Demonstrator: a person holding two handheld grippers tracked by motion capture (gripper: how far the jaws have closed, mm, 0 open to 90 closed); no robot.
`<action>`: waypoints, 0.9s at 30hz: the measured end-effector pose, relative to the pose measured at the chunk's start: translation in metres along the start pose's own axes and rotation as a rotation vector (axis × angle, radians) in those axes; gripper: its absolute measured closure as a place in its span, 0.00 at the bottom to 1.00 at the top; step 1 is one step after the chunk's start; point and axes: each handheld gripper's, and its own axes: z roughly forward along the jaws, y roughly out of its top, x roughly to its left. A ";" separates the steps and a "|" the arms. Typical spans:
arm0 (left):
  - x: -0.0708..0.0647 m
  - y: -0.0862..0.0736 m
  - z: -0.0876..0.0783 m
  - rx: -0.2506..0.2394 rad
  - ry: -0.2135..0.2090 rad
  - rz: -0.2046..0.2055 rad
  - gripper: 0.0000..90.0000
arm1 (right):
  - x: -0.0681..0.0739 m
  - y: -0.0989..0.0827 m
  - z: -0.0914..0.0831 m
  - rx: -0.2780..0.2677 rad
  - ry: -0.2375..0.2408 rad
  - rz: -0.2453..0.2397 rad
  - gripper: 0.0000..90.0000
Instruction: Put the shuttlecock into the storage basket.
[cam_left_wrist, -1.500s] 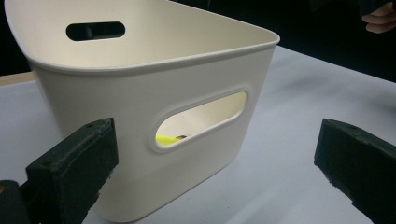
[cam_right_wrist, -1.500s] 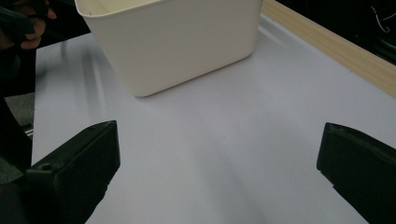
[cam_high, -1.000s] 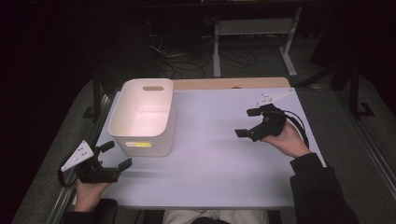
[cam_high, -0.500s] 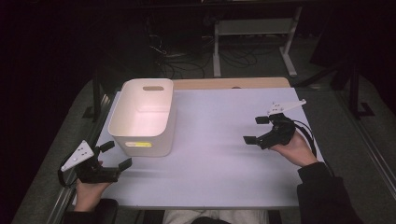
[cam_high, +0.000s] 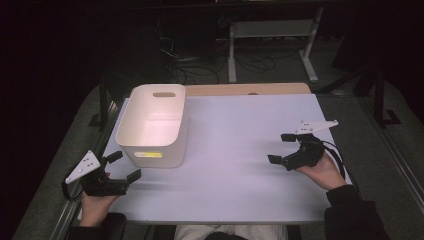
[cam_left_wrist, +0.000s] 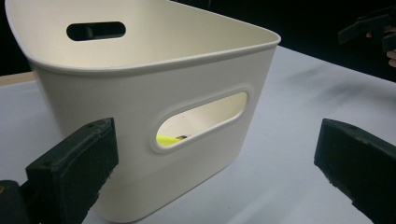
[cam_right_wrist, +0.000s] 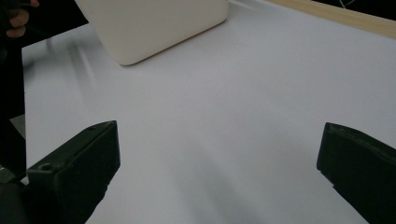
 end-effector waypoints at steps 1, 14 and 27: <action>0.000 0.000 0.000 0.000 0.000 0.000 0.00 | 0.000 -0.003 -0.001 0.000 -0.002 0.000 0.00; 0.000 0.000 0.000 -0.003 0.001 -0.002 0.00 | -0.002 -0.035 -0.018 -0.010 -0.054 0.020 0.00; 0.000 0.000 0.000 -0.005 -0.001 -0.003 0.00 | 0.000 -0.059 -0.029 -0.031 -0.102 0.026 0.00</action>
